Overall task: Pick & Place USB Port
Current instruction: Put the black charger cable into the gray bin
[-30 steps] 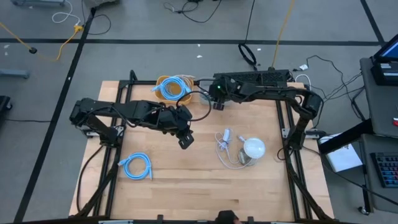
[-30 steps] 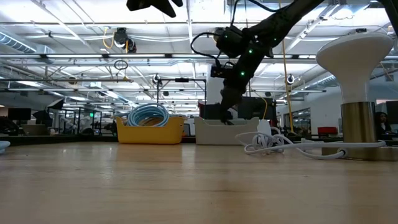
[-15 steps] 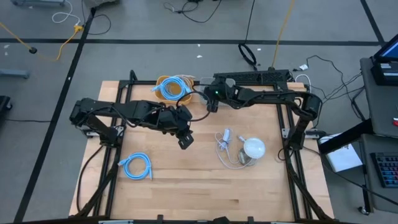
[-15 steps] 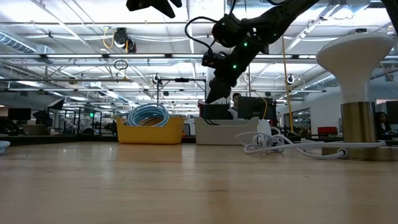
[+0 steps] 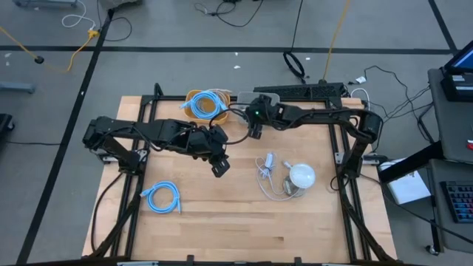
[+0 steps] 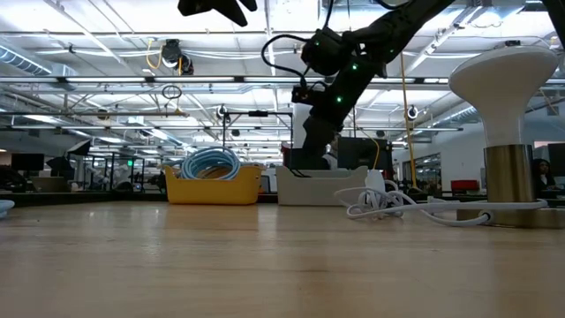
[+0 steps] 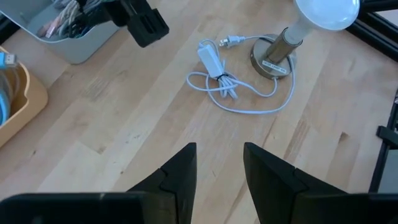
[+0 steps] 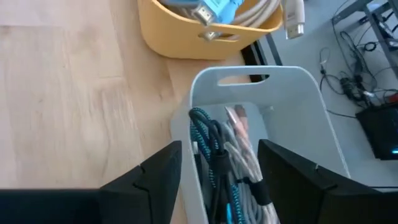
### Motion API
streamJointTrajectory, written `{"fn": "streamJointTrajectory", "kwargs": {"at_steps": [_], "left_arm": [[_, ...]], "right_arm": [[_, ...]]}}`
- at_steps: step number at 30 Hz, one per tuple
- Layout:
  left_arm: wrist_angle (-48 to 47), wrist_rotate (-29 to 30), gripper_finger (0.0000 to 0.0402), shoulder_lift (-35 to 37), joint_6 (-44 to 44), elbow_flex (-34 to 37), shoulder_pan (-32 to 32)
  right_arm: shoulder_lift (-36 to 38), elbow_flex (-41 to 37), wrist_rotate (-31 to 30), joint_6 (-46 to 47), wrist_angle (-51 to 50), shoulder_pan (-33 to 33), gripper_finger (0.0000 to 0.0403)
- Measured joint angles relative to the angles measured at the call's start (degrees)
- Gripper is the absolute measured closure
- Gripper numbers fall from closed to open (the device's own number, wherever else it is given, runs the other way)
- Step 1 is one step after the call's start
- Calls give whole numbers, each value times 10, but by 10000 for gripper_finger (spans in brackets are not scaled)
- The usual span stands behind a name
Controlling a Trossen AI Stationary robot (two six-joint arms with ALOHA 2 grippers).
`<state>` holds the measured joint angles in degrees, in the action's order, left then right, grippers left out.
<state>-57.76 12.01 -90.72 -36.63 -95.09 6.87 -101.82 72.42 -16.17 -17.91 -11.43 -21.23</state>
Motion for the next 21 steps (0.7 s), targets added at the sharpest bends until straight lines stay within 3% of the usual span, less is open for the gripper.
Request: {"fn": "streamJointTrajectory", "kwargs": {"at_steps": [6,13,21], "left_arm": [[0,0,268,0,-8,0,0],[-7,0,268,0,-12,0,0],[-7,0,268,0,-14,0,0]], "right_arm": [[0,-1,13,27,-22,11,238],[0,0,24,17,-24,27,388],[0,0,47,30,-28,17,402]]}}
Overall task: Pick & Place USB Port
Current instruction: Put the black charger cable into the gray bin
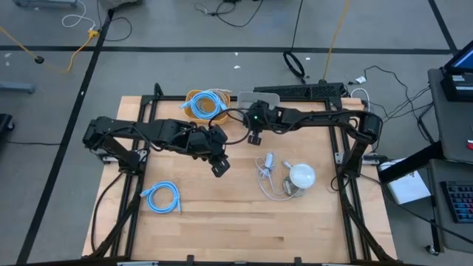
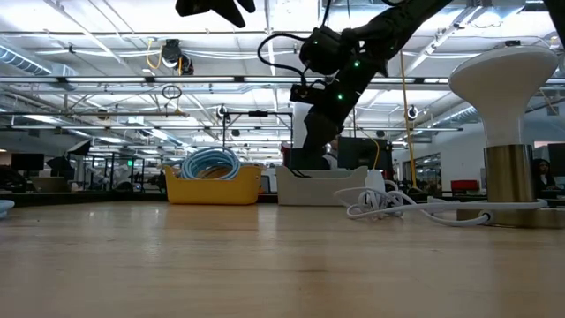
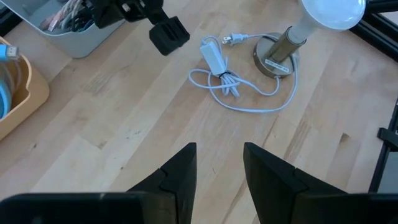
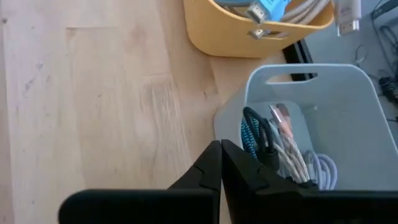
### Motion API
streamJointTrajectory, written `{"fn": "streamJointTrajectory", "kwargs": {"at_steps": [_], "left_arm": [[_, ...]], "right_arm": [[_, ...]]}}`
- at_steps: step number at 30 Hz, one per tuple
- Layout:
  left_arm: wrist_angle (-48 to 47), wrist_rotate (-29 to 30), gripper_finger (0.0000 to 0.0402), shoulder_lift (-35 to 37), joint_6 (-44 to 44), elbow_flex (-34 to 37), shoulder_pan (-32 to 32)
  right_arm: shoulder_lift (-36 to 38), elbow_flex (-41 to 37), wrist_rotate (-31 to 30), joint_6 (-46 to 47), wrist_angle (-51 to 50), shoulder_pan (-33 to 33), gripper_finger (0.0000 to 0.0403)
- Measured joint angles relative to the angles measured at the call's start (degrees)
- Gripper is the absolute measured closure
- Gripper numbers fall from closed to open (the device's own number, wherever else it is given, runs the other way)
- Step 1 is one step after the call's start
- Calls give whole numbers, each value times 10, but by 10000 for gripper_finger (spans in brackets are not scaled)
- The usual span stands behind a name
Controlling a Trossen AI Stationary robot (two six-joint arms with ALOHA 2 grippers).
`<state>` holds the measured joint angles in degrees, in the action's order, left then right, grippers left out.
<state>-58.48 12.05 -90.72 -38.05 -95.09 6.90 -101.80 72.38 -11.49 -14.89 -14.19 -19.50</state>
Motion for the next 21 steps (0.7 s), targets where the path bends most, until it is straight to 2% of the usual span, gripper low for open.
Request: {"fn": "streamJointTrajectory", "kwargs": {"at_steps": [9,21], "left_arm": [[0,5,268,0,0,0,0],[0,5,268,0,-3,0,0]], "right_arm": [[-31,0,28,7,-8,-29,402],[-53,0,10,-10,40,-26,403]]}}
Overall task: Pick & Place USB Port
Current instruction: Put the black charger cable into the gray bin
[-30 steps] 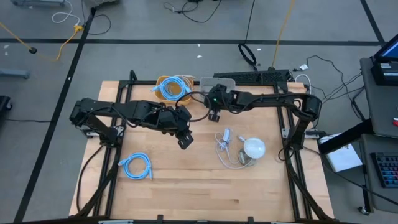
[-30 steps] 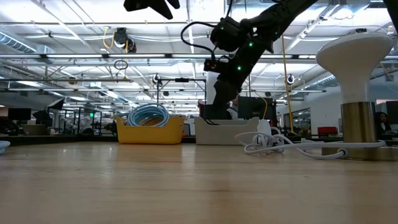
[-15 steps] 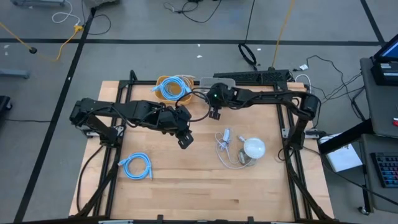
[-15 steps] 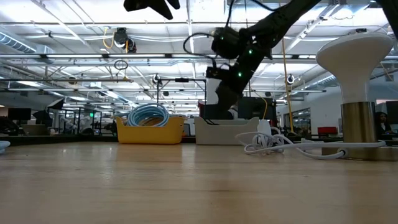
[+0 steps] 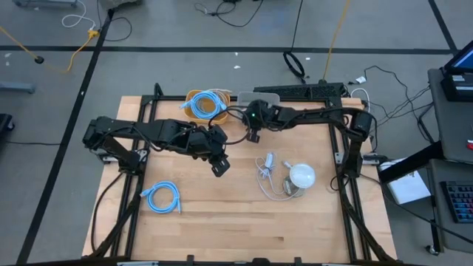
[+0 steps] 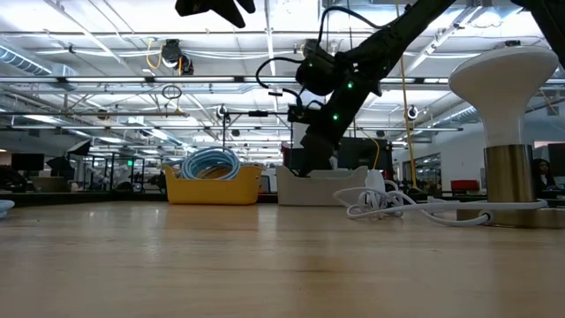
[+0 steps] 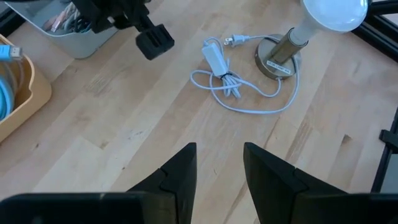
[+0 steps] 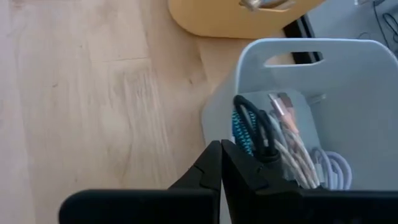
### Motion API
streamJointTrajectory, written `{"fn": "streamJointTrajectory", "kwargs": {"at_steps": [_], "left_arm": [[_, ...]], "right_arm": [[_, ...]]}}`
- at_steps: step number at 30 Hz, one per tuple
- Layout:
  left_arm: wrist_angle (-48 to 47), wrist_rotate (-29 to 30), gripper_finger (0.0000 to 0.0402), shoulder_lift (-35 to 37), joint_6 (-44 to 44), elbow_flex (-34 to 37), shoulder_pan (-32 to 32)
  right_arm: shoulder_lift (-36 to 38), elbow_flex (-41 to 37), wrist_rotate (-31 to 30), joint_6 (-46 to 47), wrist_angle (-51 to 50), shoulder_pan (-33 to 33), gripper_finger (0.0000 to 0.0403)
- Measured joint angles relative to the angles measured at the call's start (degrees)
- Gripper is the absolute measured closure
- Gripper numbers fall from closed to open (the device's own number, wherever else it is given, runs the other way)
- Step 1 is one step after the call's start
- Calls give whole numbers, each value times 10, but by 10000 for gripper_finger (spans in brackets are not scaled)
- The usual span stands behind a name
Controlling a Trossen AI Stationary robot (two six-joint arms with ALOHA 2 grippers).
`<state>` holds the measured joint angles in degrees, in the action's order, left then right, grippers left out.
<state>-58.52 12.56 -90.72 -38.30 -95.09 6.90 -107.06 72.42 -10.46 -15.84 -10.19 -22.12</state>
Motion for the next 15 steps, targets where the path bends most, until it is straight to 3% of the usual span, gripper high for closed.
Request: {"fn": "streamJointTrajectory", "kwargs": {"at_steps": [15], "left_arm": [[0,0,268,0,0,0,0]], "right_arm": [[0,0,-21,-6,1,0,403]]}}
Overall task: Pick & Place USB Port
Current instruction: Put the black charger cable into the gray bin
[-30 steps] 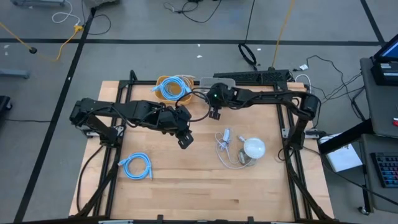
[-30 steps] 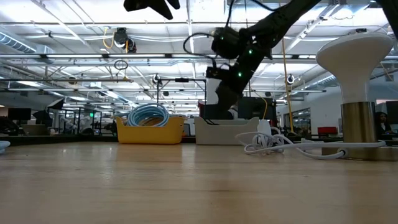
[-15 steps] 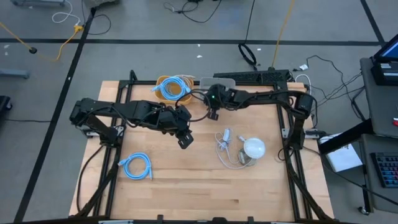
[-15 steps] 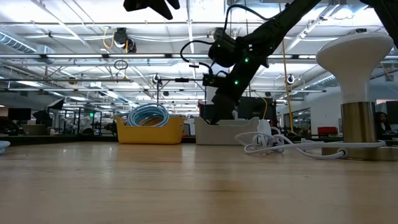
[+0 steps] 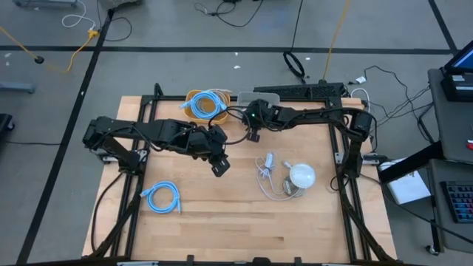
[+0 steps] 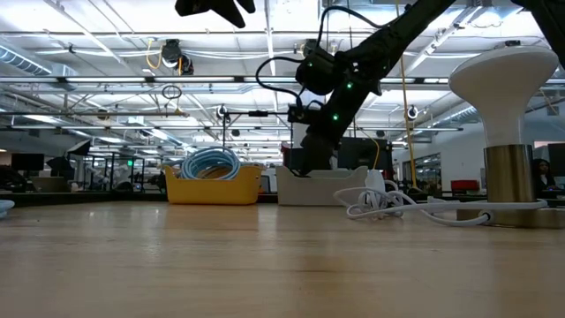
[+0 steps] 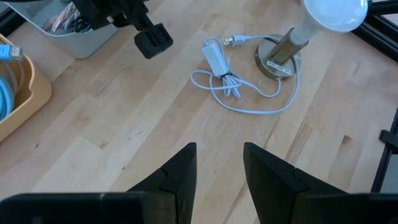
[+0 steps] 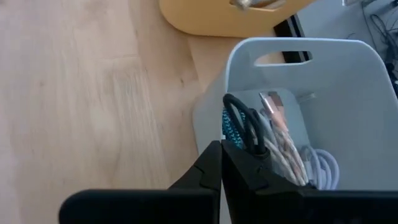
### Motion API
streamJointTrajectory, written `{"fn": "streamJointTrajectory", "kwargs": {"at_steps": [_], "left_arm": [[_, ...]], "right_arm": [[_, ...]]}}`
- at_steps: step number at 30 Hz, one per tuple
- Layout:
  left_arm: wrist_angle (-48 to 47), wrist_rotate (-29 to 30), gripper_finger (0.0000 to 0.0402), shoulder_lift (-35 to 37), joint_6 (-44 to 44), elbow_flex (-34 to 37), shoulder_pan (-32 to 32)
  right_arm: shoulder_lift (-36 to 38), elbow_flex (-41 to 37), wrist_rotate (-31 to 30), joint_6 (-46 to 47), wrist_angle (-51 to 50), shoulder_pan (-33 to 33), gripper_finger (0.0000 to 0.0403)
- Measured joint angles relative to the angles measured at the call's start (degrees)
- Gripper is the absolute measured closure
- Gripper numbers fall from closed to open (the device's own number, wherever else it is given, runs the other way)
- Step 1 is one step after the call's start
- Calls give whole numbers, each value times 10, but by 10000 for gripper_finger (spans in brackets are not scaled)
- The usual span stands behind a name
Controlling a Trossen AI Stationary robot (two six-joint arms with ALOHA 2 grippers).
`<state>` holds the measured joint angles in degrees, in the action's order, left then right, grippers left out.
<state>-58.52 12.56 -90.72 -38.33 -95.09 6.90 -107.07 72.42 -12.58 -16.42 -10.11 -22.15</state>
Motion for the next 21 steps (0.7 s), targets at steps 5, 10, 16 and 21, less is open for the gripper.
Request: {"fn": "streamJointTrajectory", "kwargs": {"at_steps": [5,10,16,21], "left_arm": [[0,0,268,0,1,0,0],[0,0,268,0,4,0,0],[-2,0,268,0,7,0,0],[-18,0,268,0,7,0,3]], "right_arm": [[0,0,-12,-8,2,0,403],[0,0,-40,-8,19,0,403],[0,0,-40,-8,26,0,403],[0,0,-39,-7,28,-1,403]]}}
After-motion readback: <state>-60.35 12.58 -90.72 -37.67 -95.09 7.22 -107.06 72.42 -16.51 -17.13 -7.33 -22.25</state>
